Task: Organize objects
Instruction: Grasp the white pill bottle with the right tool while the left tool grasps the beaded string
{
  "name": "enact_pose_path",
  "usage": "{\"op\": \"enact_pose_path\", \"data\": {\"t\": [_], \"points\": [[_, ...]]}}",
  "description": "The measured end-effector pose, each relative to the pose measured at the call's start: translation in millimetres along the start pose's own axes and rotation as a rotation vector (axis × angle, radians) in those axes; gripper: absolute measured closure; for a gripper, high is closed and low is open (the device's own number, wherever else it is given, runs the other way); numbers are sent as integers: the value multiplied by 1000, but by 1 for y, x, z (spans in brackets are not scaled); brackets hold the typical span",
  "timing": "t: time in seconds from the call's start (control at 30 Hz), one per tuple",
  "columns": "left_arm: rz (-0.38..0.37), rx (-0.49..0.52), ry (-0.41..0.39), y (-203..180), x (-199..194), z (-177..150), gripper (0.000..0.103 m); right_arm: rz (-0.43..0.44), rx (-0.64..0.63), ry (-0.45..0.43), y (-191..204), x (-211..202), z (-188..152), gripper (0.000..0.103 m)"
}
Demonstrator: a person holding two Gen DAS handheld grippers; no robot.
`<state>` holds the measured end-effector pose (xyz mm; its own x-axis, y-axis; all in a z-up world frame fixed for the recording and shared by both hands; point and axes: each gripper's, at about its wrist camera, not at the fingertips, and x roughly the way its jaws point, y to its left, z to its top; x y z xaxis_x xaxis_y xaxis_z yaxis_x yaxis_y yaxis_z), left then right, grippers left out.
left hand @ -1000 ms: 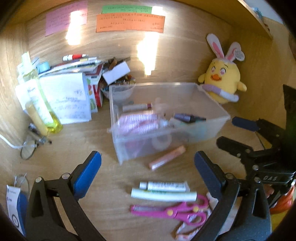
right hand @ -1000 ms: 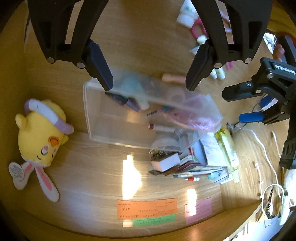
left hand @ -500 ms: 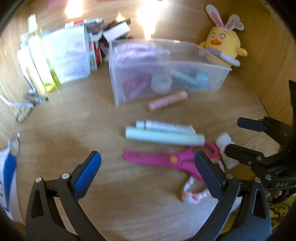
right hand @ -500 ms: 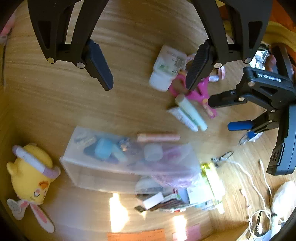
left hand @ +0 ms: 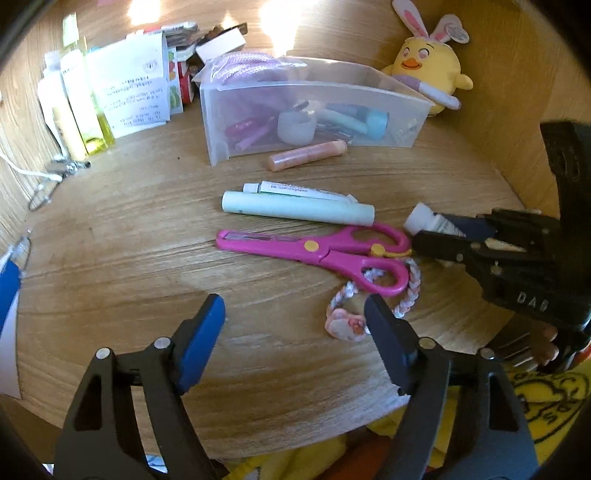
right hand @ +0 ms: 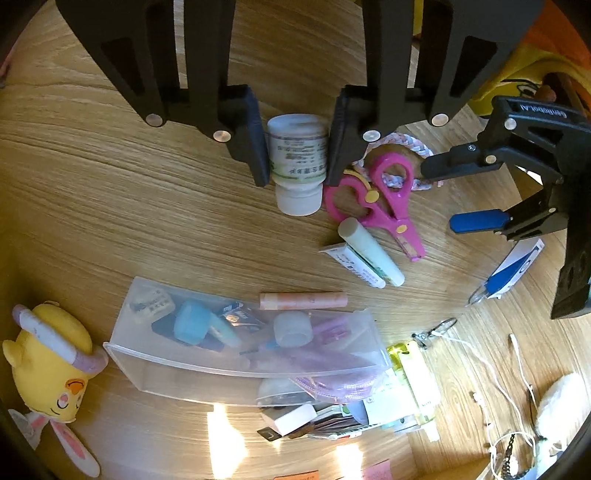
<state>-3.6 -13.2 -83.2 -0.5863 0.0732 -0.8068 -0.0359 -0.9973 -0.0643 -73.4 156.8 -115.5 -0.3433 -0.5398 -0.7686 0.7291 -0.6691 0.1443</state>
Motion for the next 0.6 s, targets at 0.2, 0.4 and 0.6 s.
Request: {"op": "enact_pose_path", "data": {"t": [0.2, 0.4, 0.6], "points": [[11, 48, -33, -11, -5, -5, 69, -15, 9, -7, 1, 0, -1, 76], [74, 84, -49, -10, -7, -6, 87, -33, 47, -37, -7, -8, 1, 76], [32, -3, -94, 11, -24, 8, 91, -36, 95, -71, -20, -18, 7, 76]]}}
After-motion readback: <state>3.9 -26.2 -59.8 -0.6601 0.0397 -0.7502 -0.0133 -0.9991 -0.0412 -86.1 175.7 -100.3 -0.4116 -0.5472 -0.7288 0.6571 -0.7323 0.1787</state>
